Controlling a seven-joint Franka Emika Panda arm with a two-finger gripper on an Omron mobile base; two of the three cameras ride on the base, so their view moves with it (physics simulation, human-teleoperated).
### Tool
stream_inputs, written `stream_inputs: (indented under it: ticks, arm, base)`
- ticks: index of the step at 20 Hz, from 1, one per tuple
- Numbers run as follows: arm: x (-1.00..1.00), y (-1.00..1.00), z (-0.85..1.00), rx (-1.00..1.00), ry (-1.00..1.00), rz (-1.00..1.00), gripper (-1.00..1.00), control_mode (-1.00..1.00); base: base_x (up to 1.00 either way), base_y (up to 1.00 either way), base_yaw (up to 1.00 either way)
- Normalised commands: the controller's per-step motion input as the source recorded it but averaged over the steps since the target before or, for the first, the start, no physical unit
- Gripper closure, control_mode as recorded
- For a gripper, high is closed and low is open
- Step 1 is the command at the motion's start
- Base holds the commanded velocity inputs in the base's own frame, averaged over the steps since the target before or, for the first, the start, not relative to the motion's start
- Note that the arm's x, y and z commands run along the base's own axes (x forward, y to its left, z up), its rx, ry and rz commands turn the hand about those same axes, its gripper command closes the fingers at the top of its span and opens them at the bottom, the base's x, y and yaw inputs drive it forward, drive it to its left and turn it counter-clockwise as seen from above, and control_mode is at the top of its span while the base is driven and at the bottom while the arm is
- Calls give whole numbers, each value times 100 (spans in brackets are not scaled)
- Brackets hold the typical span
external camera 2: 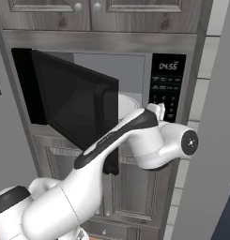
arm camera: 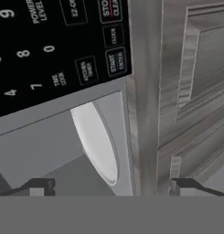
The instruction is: Place the sponge inside the microwave to prepare for sanitizing.
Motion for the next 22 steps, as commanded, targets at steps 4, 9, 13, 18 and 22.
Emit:
stream_inputs:
  ticks: [4,9,13,18,22]
  arm:
    - [0,24,-1,0,-1,14,-100,-100]
    - [-26,46,4,1,2,23,-100,-100]
    - [-50,55,8,4,1,25,-100,-100]
    - [-76,75,8,7,0,30,-100,-100]
    - [-52,71,0,9,2,38,-100,-100]
  base:
    - [0,0,0]
    - [0,0,0]
    - [0,0,0]
    - [0,0,0]
    - [0,0,0]
